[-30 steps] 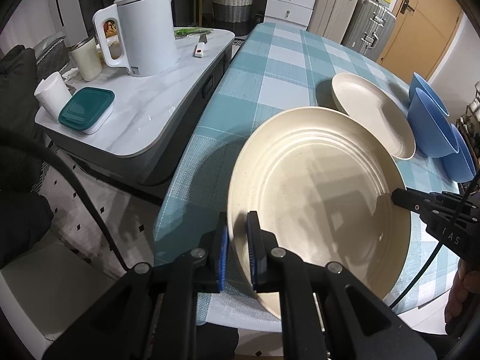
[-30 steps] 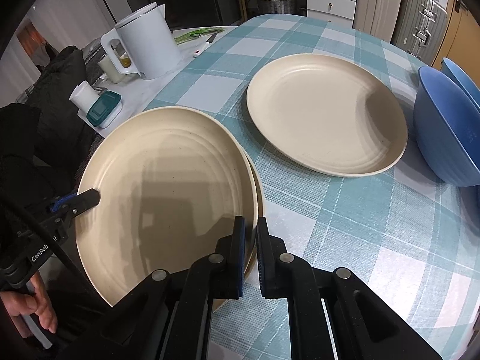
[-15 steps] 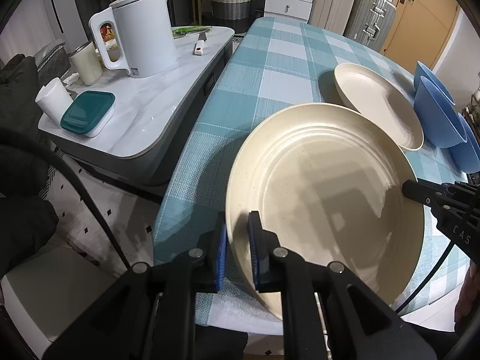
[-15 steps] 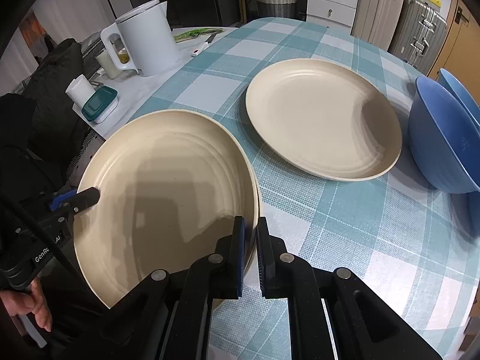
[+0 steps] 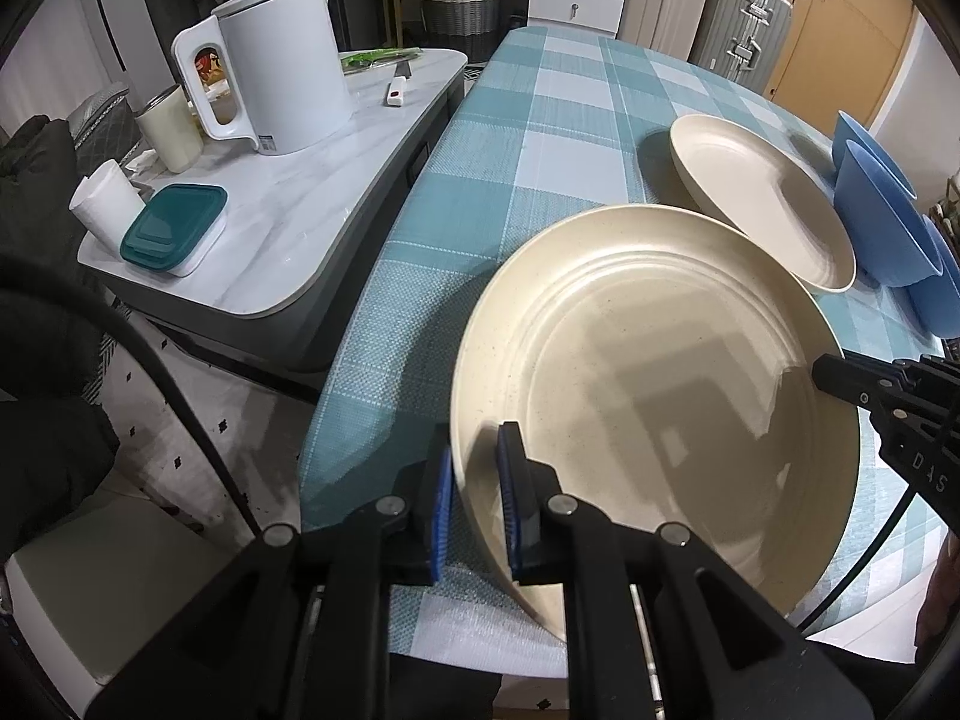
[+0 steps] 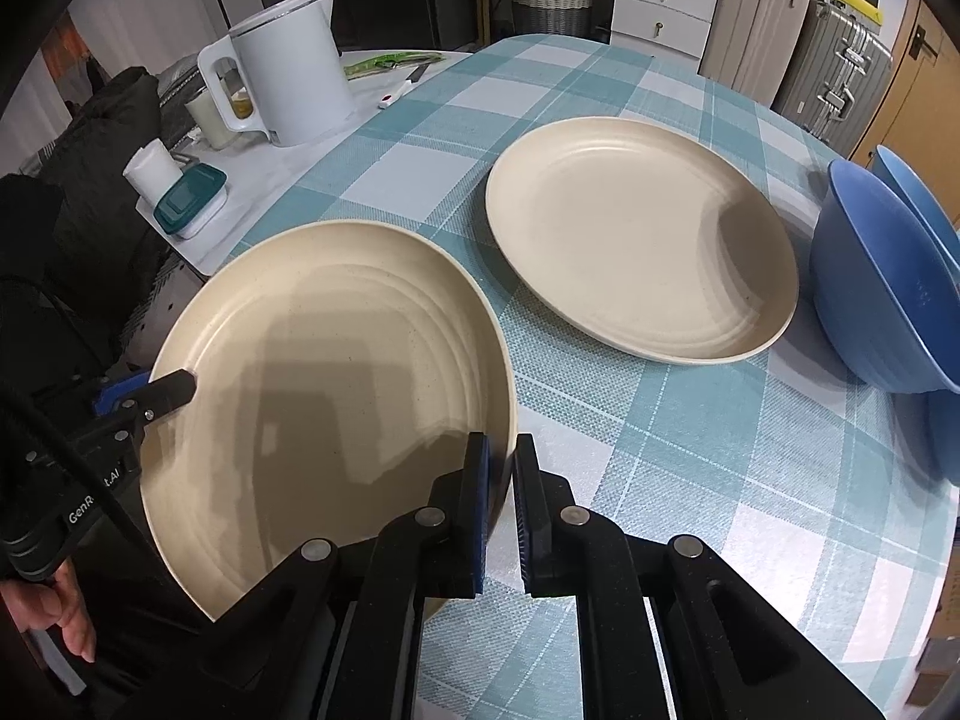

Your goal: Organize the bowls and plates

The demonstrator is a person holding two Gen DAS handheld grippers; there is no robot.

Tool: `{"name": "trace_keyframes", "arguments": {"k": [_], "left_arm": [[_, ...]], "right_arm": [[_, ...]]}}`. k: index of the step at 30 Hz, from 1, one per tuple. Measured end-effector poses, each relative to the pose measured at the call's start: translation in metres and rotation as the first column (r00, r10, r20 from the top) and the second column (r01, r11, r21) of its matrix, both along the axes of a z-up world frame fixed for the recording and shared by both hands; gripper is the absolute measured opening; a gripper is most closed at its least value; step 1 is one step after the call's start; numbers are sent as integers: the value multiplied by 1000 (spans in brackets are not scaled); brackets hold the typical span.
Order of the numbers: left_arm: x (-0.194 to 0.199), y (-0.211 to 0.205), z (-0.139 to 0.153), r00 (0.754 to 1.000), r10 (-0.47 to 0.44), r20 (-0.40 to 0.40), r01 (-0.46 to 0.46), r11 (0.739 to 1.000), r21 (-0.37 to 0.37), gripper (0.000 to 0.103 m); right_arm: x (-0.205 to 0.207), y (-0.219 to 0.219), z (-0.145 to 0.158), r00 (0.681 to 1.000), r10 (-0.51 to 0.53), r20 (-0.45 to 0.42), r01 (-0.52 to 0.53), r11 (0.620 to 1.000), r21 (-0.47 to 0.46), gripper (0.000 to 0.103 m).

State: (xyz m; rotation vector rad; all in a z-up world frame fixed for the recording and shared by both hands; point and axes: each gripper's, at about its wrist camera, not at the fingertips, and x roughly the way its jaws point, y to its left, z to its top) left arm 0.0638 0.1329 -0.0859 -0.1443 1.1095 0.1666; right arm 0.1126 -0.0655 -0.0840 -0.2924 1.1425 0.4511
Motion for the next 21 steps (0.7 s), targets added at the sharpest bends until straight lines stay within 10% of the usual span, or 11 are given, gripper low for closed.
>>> {"name": "trace_keyframes", "arguments": {"k": [21], "left_arm": [[1,-2,-1,1000,-5,0,5,1000,27,12]], "right_arm": [[0,5,-8,1000,17,3,-17,998,-60,9]]}}
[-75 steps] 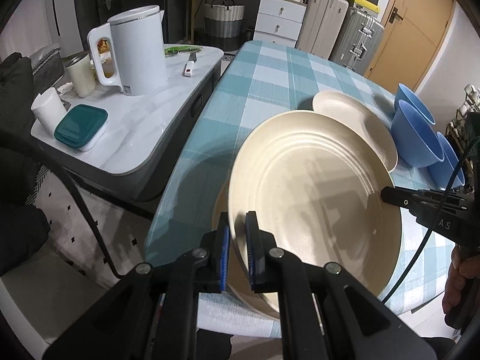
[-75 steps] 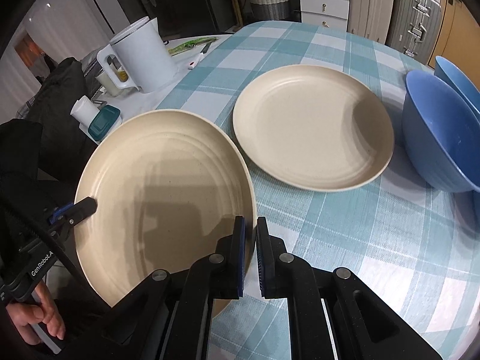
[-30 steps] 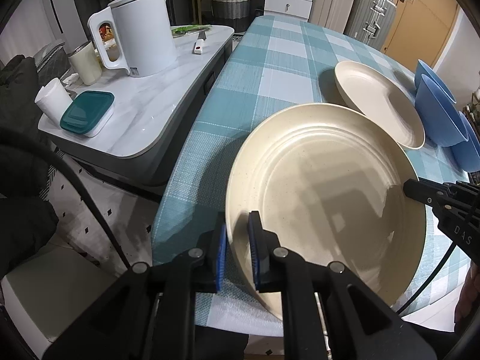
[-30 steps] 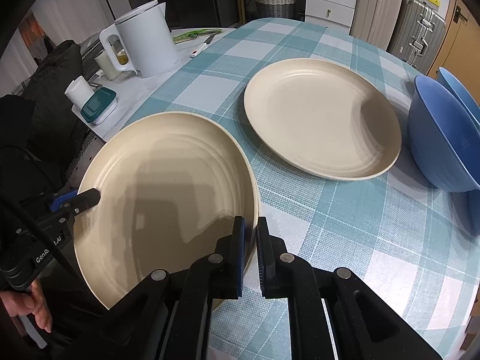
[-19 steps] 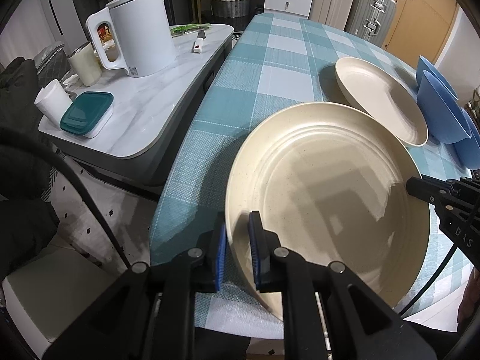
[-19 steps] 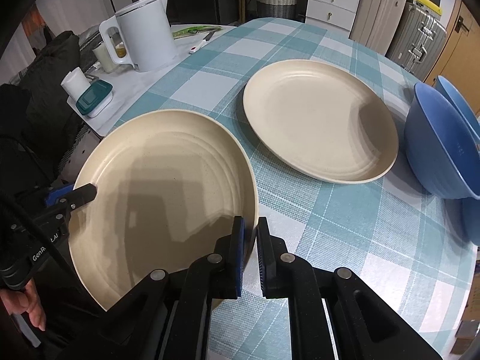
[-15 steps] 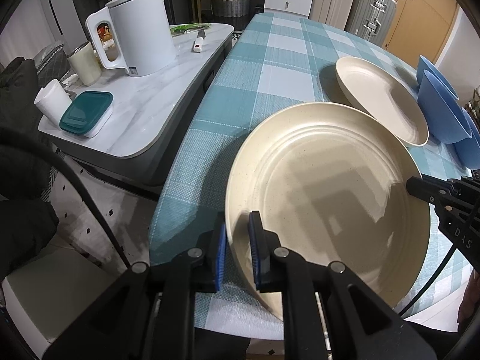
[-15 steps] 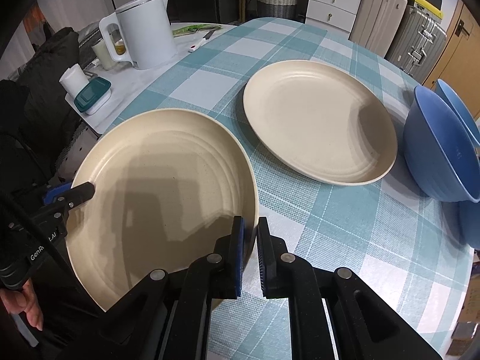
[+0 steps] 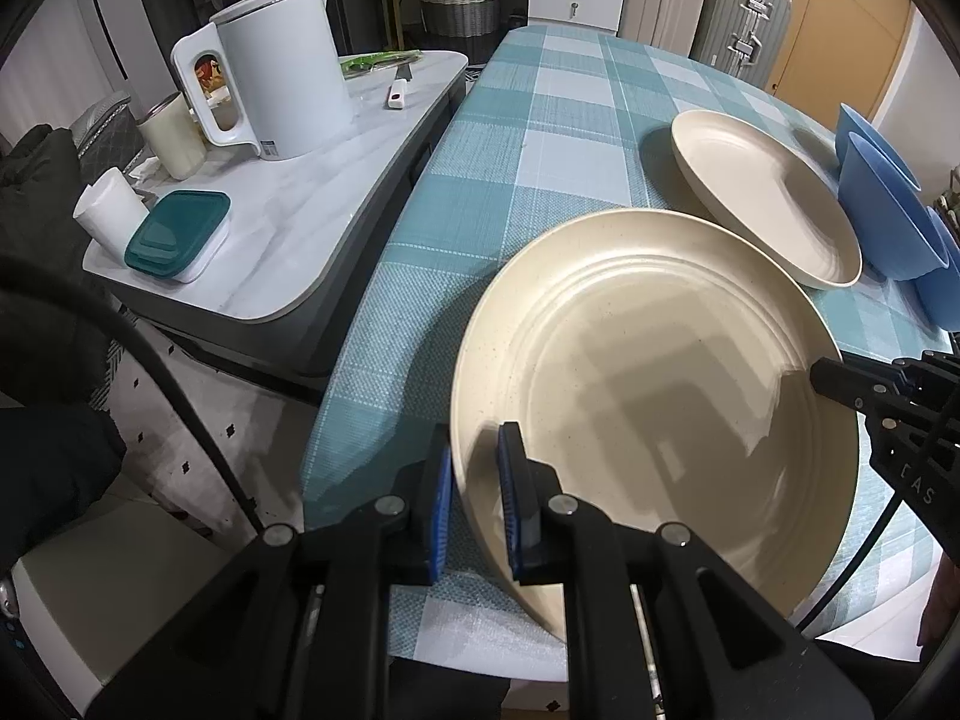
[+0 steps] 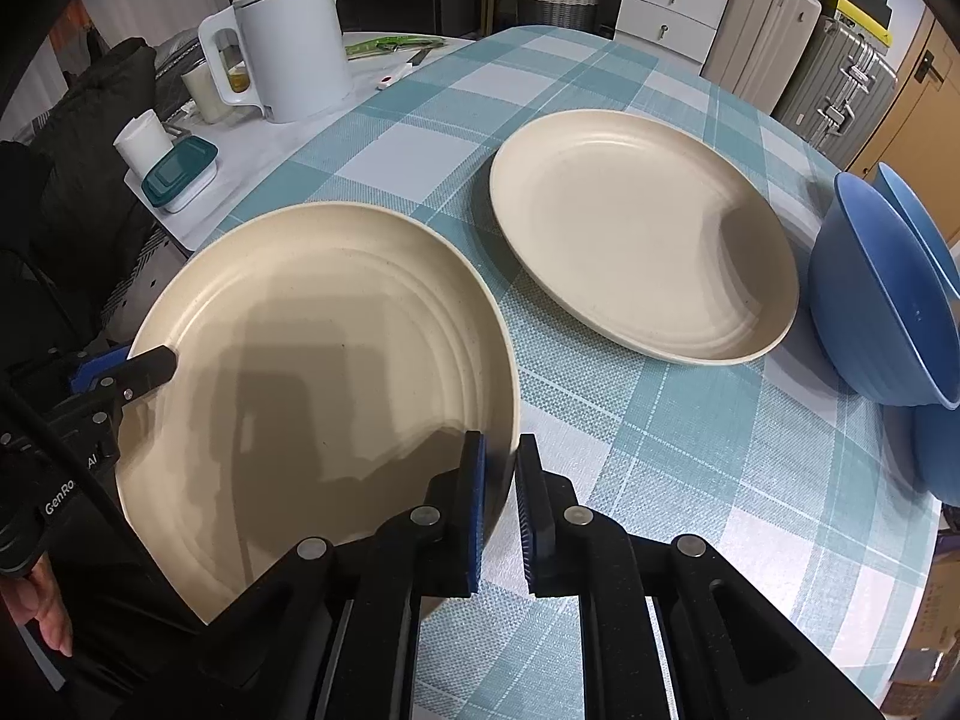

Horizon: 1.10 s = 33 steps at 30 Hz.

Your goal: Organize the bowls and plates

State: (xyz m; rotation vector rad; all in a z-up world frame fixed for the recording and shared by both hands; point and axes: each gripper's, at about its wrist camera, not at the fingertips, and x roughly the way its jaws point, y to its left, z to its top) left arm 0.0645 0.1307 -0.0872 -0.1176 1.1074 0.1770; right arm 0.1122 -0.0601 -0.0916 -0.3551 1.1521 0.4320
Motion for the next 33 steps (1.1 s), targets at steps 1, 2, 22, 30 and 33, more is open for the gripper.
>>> {"name": "trace_keyframes", "arguments": {"k": [1,2,22,30,33], "left_arm": [[0,-1,0,1000,-1,0,1,1000,2,12],[0,-1,0,1000,0,1,0,1000,4,12],[-2,-4,3,1000,-6,15,5,999,47,13],[-3,-3,7,1000,-1,29,-1,998,67,14],[-4,-2,10,999,8,41,-11,998,69,14]], "right_arm": [[0,0,0,1000,1,1,-1,1000,-2,9],[0,1,0,1000,3,2,-3,1000,-5,10],[-9,-3,3,998,22,66,-24,1000,16,10],[-15,-14,20,991,6,130,-18,995,94,10],[-18,-18,26,988,-7,153,-13,992,128,10]]}}
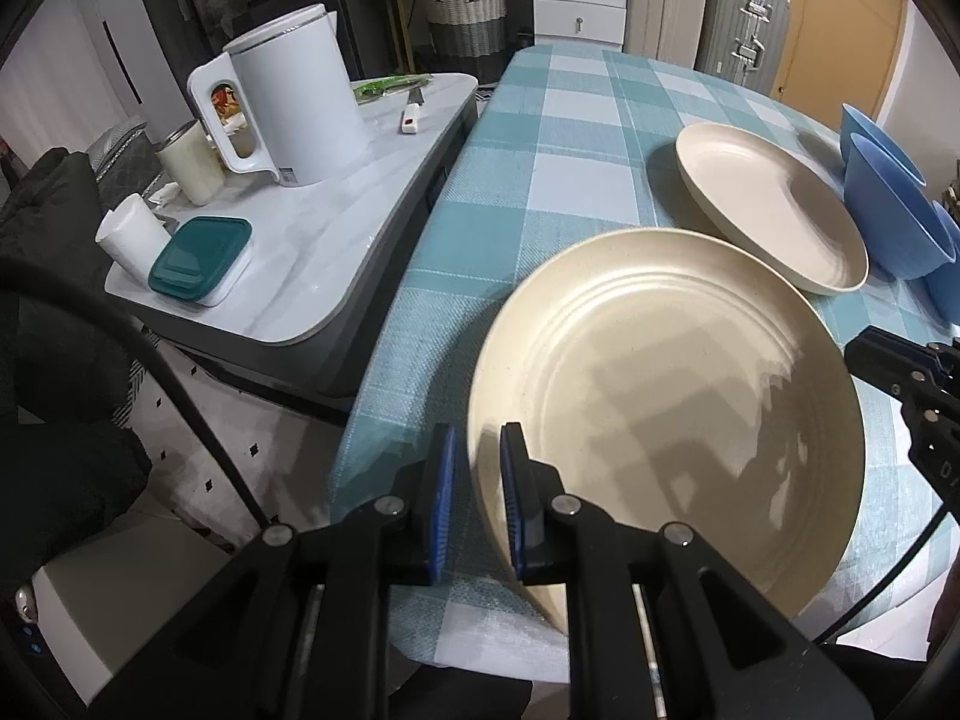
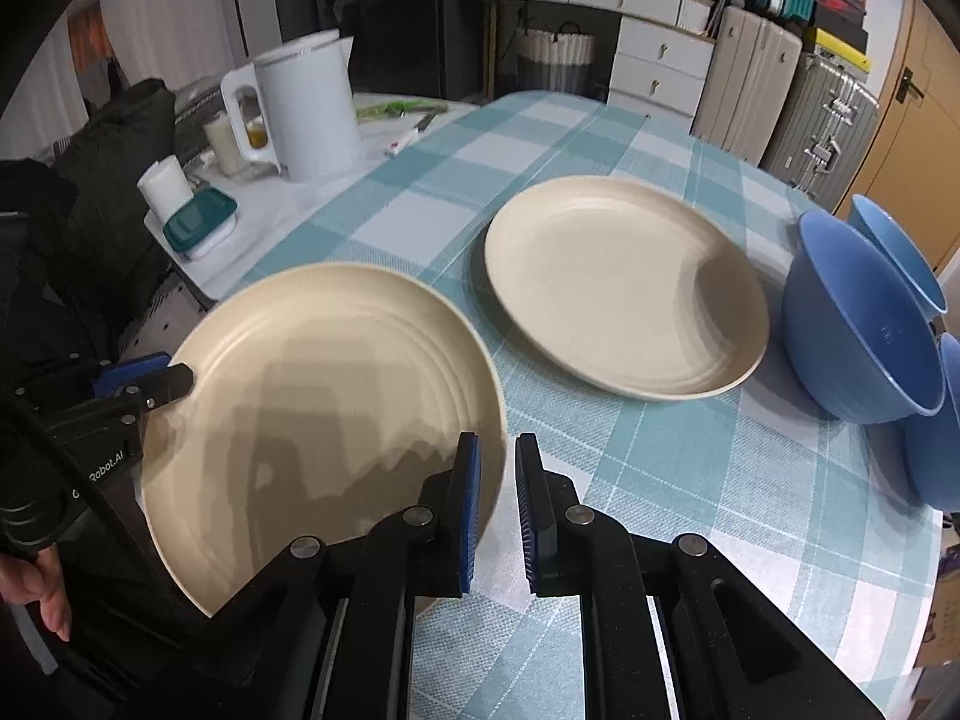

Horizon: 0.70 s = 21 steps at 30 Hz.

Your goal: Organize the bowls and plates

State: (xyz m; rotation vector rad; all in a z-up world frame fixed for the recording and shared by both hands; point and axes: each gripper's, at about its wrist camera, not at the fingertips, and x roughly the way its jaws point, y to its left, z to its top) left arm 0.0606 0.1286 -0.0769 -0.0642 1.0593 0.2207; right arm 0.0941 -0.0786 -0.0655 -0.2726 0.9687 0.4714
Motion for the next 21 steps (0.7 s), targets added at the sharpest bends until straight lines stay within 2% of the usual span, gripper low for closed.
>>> {"name": "trace_keyframes", "arguments": {"k": [2,4,8,10,13,16,21], "left_arm": [[-1,0,3,1000,5,11,-5,1000,1,19],[-3,-1,9,999,6,35,-6,1000,7,29],[-8,-4,22,996,-3,95,1,1000,21,32],[-12,-6,30,992,-9,127,8,1000,4,42],[-18,-10,43,983,-23,184,25,1000,-12,43],[-22,-16,54,972,-40,230,46,999,-20,44],[-27,-35,71,953,-90,289,101,995,-26,45]], "right_arm": [[-1,-5,4,1000,-10,2,10,999,33,10],[-3,-8,9,1000,-19,13,19,998,52,10],[-7,-16,17,999,-31,18,29,995,94,11],[-10,-21,23,999,-37,27,33,993,112,12],[-15,-32,33,998,-54,41,47,988,148,14],[-20,-48,44,995,-91,50,80,978,191,25],[-30,-78,60,984,-150,93,125,965,230,52]]}}
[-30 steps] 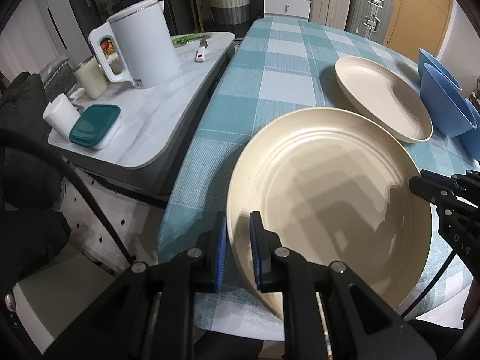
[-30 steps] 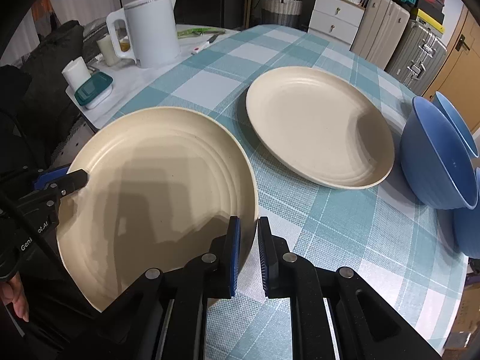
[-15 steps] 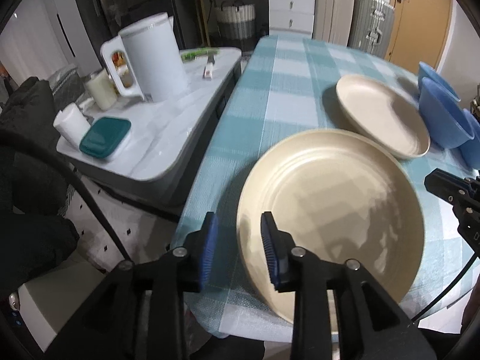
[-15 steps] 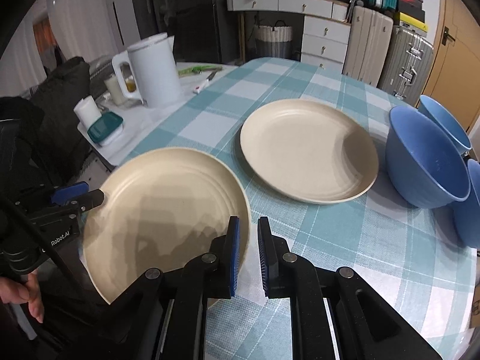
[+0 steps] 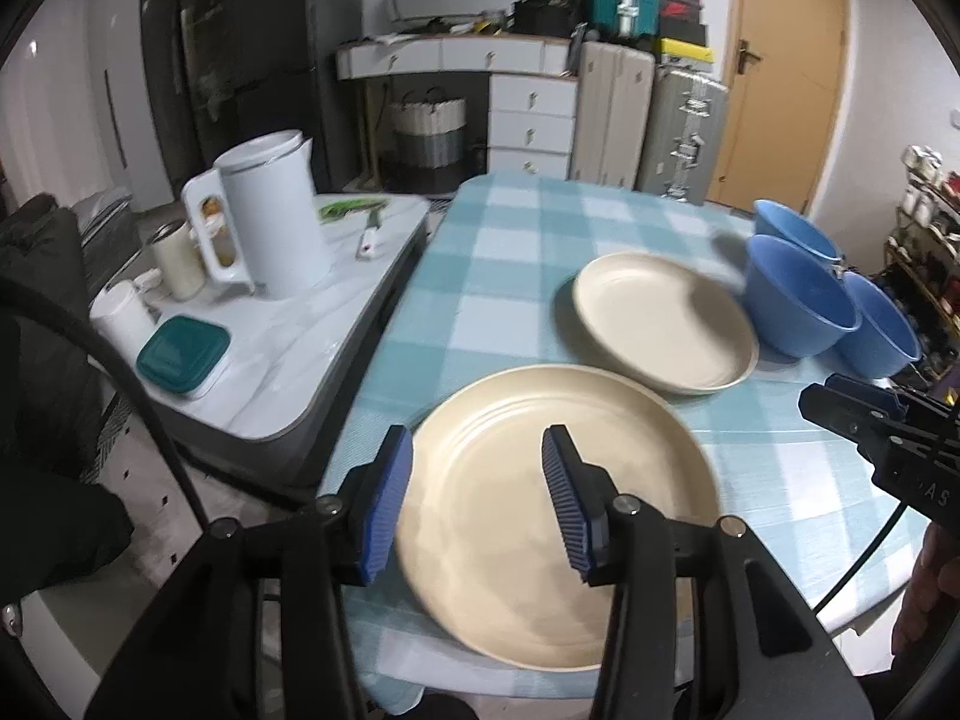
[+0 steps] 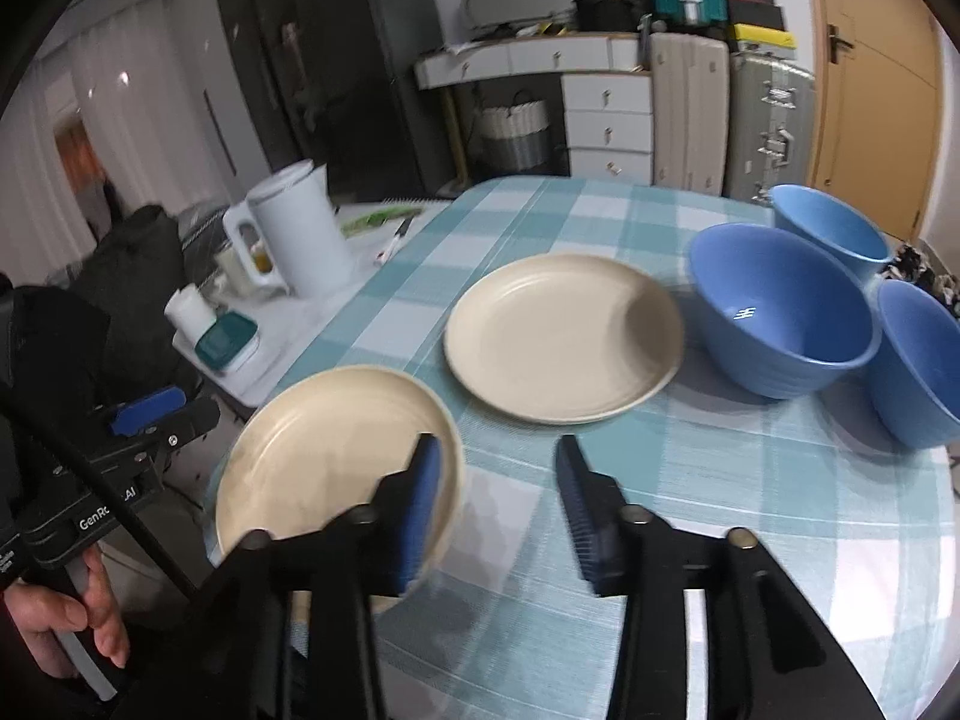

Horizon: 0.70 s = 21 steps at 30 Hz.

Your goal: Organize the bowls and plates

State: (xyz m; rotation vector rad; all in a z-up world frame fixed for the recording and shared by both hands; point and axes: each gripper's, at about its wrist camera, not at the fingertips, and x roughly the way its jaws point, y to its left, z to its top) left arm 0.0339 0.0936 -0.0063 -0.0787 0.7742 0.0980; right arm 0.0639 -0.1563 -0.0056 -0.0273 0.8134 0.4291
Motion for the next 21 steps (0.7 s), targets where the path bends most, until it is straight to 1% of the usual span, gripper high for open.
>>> {"name": "trace_keyframes", "arguments": {"k": [4,6,8,10,12,13,15,16,18,20,21], "left_arm": [[-3,-18,9,999,-43,34,43,999,14,46],[-5,-29,16,996,-70,58,69,998,13,46],[-7,-38,21,993,-87,75,86,996,15,46],[-11,-49,27,989,-108,97,107,994,17,48],[-13,-57,32,985,-122,119,121,993,18,48],[-15,-63,37,981,-136,136,135,991,15,48],[-17,-70,41,976,-152,155,152,988,12,48],[-19,-76,45,973,-160,169,160,987,12,49],[-21,-85,49,966,-176,188,176,984,14,49],[-22,-94,53,961,-188,204,188,982,21,50],[-23,-98,55,958,-193,213,192,981,25,52]], "right_arm": [[-12,-23,13,998,-31,58,31,1000,-1,59],[-18,-36,20,995,-49,91,48,999,12,72],[-27,-49,29,987,-81,138,79,997,16,79],[-35,-61,38,977,-108,184,106,994,20,82],[-44,-73,47,963,-129,235,126,992,27,89],[-50,-80,51,953,-142,266,141,990,26,90],[-57,-87,56,943,-149,296,150,989,22,94],[-61,-90,58,938,-149,313,152,988,17,94],[-69,-94,62,924,-150,353,161,987,-3,99],[-77,-95,65,908,-146,392,171,985,-29,101],[-80,-95,66,901,-144,410,175,984,-40,102]]}}
